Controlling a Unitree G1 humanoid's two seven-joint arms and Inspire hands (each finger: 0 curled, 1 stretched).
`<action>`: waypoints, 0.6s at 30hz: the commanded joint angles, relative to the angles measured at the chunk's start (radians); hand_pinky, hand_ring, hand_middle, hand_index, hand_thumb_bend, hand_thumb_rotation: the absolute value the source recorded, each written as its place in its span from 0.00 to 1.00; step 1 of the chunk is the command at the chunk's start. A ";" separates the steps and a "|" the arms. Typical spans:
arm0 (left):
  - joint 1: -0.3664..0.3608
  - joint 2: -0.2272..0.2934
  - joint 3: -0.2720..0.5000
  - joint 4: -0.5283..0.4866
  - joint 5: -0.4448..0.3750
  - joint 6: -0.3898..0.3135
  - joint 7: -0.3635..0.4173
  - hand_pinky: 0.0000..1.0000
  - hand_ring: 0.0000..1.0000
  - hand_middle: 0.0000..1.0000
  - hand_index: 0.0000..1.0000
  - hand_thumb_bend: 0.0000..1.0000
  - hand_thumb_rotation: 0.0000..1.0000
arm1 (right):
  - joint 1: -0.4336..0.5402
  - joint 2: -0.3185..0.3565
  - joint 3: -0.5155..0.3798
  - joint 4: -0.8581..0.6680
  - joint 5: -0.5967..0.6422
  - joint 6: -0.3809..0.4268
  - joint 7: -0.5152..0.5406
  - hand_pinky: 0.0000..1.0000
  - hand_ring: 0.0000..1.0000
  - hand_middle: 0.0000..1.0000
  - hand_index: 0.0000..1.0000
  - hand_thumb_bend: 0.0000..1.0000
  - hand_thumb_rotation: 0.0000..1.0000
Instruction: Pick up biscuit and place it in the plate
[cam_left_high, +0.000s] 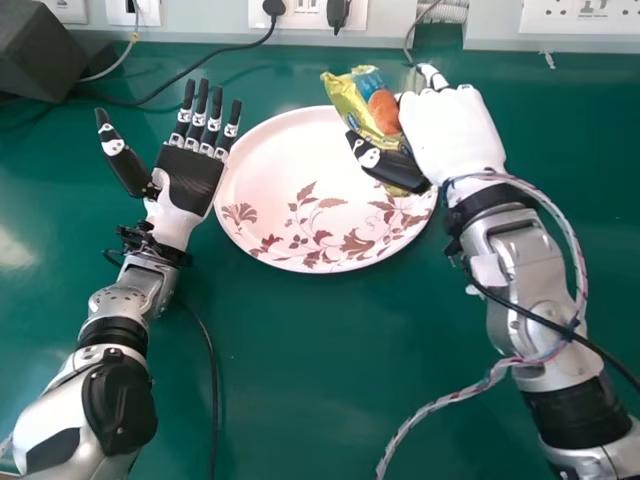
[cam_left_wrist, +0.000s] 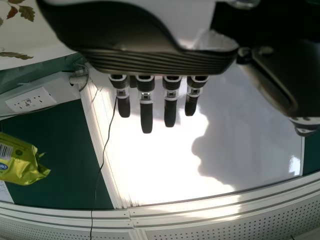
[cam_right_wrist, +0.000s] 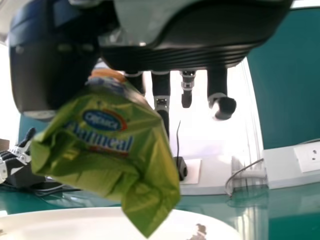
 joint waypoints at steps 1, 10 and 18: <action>0.061 -0.014 -0.007 0.031 0.019 -0.007 -0.010 1.00 0.87 0.93 1.00 1.00 0.75 | -0.025 -0.005 0.015 0.034 0.025 -0.019 -0.062 0.03 0.09 0.42 0.50 0.51 0.00; 0.064 -0.022 -0.003 0.025 0.015 -0.015 0.006 0.98 0.88 0.94 1.00 1.00 0.74 | -0.053 -0.010 0.067 0.113 0.049 -0.021 -0.108 0.03 0.09 0.42 0.50 0.51 0.00; 0.066 -0.022 -0.003 0.029 0.014 -0.016 -0.006 0.99 0.90 0.95 1.00 1.00 0.75 | -0.049 0.004 0.103 0.138 0.069 -0.007 -0.102 0.02 0.09 0.42 0.50 0.51 0.00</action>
